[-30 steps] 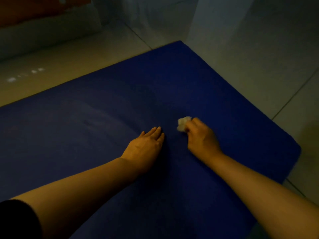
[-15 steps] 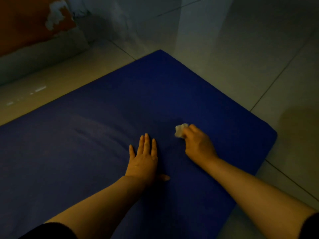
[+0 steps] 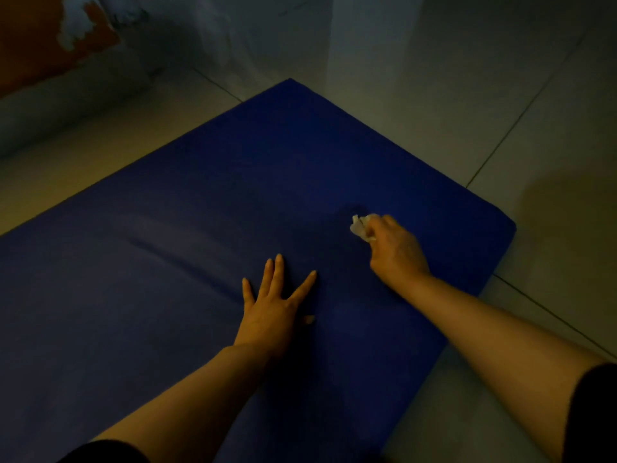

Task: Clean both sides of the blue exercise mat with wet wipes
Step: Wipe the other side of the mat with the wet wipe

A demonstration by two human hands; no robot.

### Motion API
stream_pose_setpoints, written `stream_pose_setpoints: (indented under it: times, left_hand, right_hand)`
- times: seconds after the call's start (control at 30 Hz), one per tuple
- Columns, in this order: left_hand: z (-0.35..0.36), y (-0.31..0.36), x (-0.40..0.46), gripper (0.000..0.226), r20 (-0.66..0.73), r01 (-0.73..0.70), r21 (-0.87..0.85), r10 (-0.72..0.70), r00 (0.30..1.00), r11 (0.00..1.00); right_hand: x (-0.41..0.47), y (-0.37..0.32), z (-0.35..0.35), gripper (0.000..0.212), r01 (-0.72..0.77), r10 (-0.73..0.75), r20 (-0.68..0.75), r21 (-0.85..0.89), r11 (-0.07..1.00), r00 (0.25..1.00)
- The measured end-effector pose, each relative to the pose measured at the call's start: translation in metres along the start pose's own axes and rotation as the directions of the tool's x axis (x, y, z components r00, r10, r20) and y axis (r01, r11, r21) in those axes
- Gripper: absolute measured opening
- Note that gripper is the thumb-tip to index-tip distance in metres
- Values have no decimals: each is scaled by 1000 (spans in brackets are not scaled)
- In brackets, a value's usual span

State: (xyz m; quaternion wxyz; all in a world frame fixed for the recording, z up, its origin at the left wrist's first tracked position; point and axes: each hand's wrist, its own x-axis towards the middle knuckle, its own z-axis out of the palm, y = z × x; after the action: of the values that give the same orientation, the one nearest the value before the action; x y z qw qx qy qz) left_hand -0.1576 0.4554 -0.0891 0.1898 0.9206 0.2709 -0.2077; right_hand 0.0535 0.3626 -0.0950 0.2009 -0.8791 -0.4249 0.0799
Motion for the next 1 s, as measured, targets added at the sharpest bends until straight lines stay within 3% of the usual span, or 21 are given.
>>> stream_pose_setpoints:
  times: [0.03, 0.1, 0.17, 0.23, 0.43, 0.5, 0.6, 0.67, 0.73, 0.83, 0.87, 1.0]
  left_hand:
    - [1, 0, 0, 71, -3, -2, -11, 2, 1000, 1000]
    - [3, 0, 1, 69, -19, -6, -20, 6, 1000, 1000]
    - [6, -1, 1, 68, -32, -12, -21, 11, 999, 1000]
    - [9, -3, 2, 68, -45, -21, -27, 20, 999, 999]
    - [16, -7, 2, 66, -138, -50, -22, 47, 989, 999]
    - [19, -7, 2, 65, -158, -45, -13, 43, 987, 999]
    - [21, -7, 3, 63, -166, -26, 6, 26, 986, 1000]
    - [22, -6, 3, 58, -172, -21, 15, 24, 985, 1000]
    - [24, -4, 2, 71, -183, -10, 1, 10, 983, 1000]
    - [27, 1, 0, 90, -202, 19, 17, -16, 979, 1000]
    - [28, 3, -1, 93, -209, 22, 22, -17, 978, 1000]
    - [31, 4, 0, 94, -233, 35, 41, -24, 972, 999]
  right_hand:
    - [-3, -1, 0, 33, -11, 11, 12, -9, 1000, 1000]
    - [-23, -9, 4, 37, 108, -110, 29, 51, 993, 994]
    - [-55, -19, 8, 27, 274, -278, 15, 113, 955, 961]
    - [-70, -20, 4, 14, 316, -325, 82, 106, 943, 942]
    - [-34, 22, -15, 32, -16, 20, -56, 71, 997, 998]
    - [-40, 20, -11, 34, 7, -7, -16, 43, 999, 1000]
    - [-74, 1, -6, 23, 208, -208, 31, 25, 978, 978]
    - [-90, -1, -11, 27, 314, -318, 98, 54, 948, 943]
    - [-81, 15, -17, 32, 279, -281, 60, 35, 960, 958]
    - [-56, 45, -28, 24, -19, 18, -58, -14, 1000, 998]
    - [-54, 48, -28, 21, -44, 41, -72, -31, 999, 997]
    - [-90, 20, -13, 16, 171, -170, -36, 29, 985, 985]
